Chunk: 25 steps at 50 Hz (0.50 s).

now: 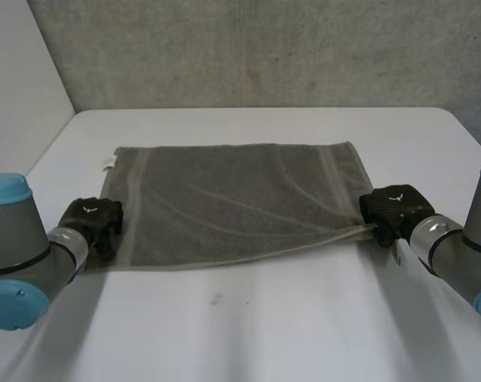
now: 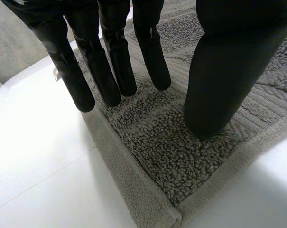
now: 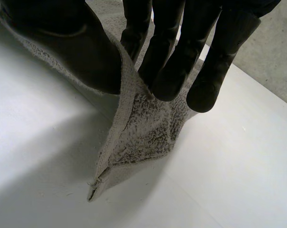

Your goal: Fold the towel.

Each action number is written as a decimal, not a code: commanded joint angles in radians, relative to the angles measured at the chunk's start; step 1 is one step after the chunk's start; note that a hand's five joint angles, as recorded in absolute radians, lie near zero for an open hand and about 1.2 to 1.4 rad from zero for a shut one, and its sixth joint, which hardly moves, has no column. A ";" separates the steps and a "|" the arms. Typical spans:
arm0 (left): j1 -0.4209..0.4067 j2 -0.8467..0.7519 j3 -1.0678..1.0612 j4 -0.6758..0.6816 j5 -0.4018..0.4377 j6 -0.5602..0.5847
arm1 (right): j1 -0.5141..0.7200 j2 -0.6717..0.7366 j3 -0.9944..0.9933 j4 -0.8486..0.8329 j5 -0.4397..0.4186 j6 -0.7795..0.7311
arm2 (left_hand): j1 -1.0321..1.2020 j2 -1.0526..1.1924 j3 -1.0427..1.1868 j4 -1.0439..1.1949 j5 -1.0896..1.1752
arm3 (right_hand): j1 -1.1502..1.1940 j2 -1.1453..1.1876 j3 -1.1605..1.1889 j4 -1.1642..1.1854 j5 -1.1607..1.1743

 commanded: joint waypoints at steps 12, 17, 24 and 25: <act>0.001 0.082 -0.062 -0.027 0.008 -0.001 | 0.001 0.001 0.002 -0.002 0.001 -0.001 | -0.319 -0.320 -0.318 -0.318 -0.314 | 0.057 0.073 0.064 0.051 0.048; 0.001 0.073 -0.062 -0.025 0.006 0.001 | 0.002 0.001 0.005 -0.002 0.001 -0.001 | -0.316 -0.317 -0.315 -0.315 -0.311 | 0.057 0.073 0.064 0.051 0.048; 0.003 0.048 -0.048 -0.019 0.006 0.001 | 0.002 0.001 0.005 -0.002 0.001 -0.001 | -0.301 -0.302 -0.300 -0.301 -0.296 | 0.057 0.073 0.064 0.051 0.048; 0.003 0.048 -0.048 -0.019 0.006 0.001 | 0.002 0.001 0.005 -0.002 0.001 -0.001 | -0.301 -0.302 -0.300 -0.301 -0.296 | 0.057 0.073 0.064 0.051 0.048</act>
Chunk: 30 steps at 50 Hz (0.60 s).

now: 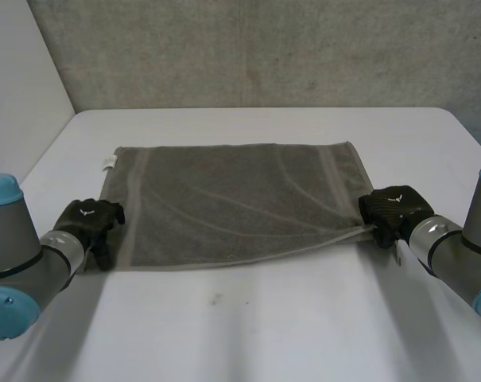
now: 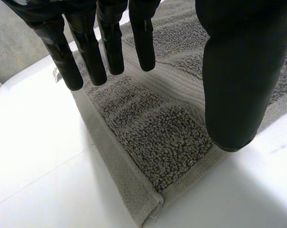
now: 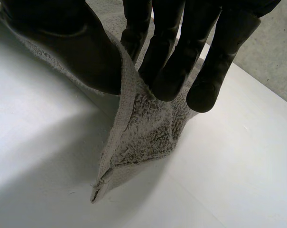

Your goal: Fold the towel.

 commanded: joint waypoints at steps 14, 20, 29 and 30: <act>0.000 -0.080 0.044 0.012 -0.002 0.039 | 0.000 0.003 -0.001 -0.006 0.000 -0.002 | 0.177 0.183 0.183 0.183 0.186 | 0.057 0.073 0.064 0.051 0.048; 0.000 -0.088 0.078 0.028 -0.005 0.049 | 0.000 0.009 -0.003 -0.008 0.000 -0.002 | 0.488 0.494 0.494 0.494 0.497 | 0.057 0.073 0.064 0.051 0.048; 0.000 -0.089 0.089 0.046 -0.002 0.046 | 0.000 0.009 -0.003 -0.008 0.000 -0.002 | 0.858 0.865 0.865 0.865 0.868 | 0.057 0.073 0.064 0.051 0.048; 0.000 -0.089 0.087 0.045 -0.002 0.045 | 0.000 0.008 -0.003 -0.008 0.000 -0.002 | 0.928 0.934 0.934 0.934 0.937 | 0.057 0.073 0.064 0.051 0.048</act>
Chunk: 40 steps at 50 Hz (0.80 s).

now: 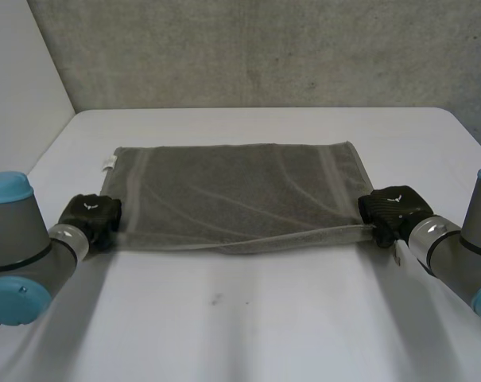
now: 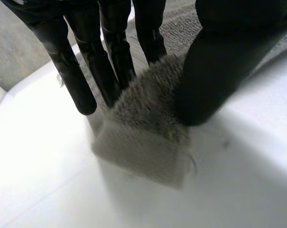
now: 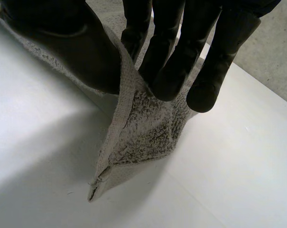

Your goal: Fold the towel.

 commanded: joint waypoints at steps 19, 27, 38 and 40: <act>0.003 0.137 -0.093 0.001 -0.002 -0.012 | -0.005 -0.014 -0.005 0.006 0.009 0.014 | 0.392 0.389 0.390 0.397 0.401 | -0.225 -0.209 -0.218 -0.231 -0.234; 0.031 0.152 -0.101 0.002 -0.008 -0.014 | -0.035 0.000 -0.013 0.018 0.015 0.044 | 0.392 0.389 0.390 0.397 0.401 | -0.641 -0.625 -0.634 -0.646 -0.650; 0.066 0.165 -0.093 0.005 -0.008 -0.020 | -0.072 0.017 0.004 0.018 0.017 0.138 | 0.392 0.389 0.390 0.397 0.401 | -0.811 -0.795 -0.804 -0.817 -0.820; 0.072 0.166 -0.093 0.005 -0.008 -0.020 | -0.074 0.018 0.007 0.017 0.018 0.137 | 0.392 0.389 0.390 0.397 0.401 | -0.805 -0.789 -0.799 -0.811 -0.814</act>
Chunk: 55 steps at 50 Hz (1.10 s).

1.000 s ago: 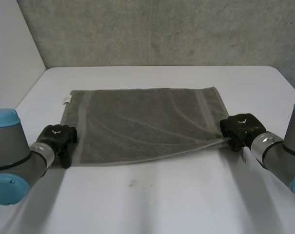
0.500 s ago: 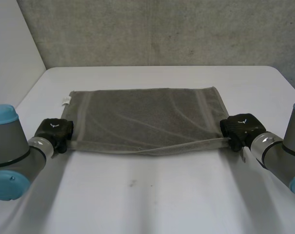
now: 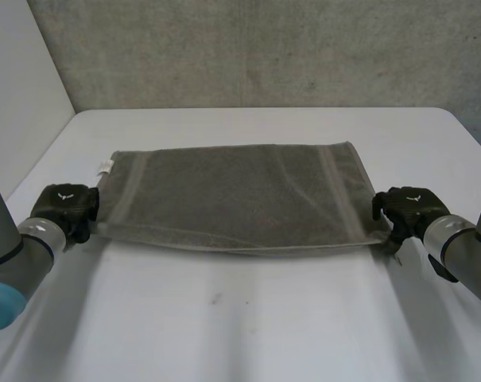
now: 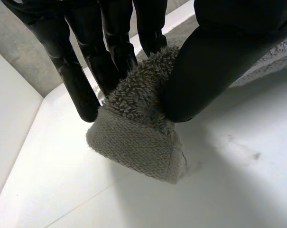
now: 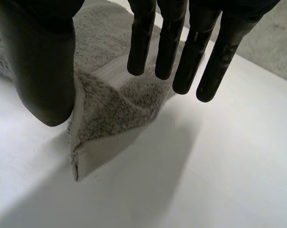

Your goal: Fold the towel.

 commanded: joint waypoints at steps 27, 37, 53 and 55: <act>0.002 0.333 -0.165 -0.317 0.014 0.011 | -0.095 -0.427 0.175 0.324 0.004 -0.520 | 0.215 0.179 0.182 0.180 0.212 | 0.826 0.799 0.818 0.811 0.852; 0.011 0.547 -0.309 -0.406 0.083 0.108 | -0.158 -0.556 0.189 0.589 -0.037 -0.624 | 0.215 0.179 0.182 0.180 0.212 | 0.826 0.799 0.818 0.811 0.852; -0.032 0.099 0.005 -0.262 0.117 0.016 | -0.008 -0.039 -0.255 0.305 -0.040 -0.383 | 0.215 0.179 0.182 0.180 0.212 | 0.826 0.799 0.818 0.811 0.852; -0.040 0.000 0.111 -0.265 0.085 -0.039 | 0.009 0.012 -0.304 0.284 -0.027 -0.374 | 0.215 0.179 0.182 0.180 0.212 | 0.826 0.799 0.818 0.811 0.852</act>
